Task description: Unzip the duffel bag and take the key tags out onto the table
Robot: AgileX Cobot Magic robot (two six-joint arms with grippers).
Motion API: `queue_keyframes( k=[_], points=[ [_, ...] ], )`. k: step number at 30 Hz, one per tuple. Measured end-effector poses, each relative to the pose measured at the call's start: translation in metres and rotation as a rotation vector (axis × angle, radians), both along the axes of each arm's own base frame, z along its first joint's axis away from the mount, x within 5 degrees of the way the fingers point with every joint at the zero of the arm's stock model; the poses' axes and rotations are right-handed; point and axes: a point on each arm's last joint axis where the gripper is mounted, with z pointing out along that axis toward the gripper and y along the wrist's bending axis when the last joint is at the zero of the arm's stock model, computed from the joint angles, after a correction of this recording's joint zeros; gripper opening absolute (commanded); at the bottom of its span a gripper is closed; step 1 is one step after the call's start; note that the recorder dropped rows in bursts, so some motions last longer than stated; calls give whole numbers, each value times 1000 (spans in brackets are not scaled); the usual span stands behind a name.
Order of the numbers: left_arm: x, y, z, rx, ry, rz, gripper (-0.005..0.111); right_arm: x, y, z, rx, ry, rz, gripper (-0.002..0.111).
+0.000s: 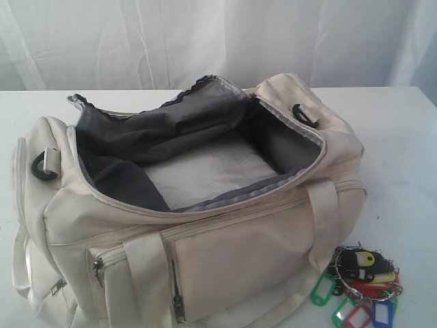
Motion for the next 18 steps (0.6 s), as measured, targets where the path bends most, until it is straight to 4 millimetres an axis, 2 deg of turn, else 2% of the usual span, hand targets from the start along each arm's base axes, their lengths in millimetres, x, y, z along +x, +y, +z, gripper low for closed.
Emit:
queue_keyframes(
  k=[18],
  points=[
    [0,1,0,0,0,21,0,0,0,0,0,0,0,0]
  ],
)
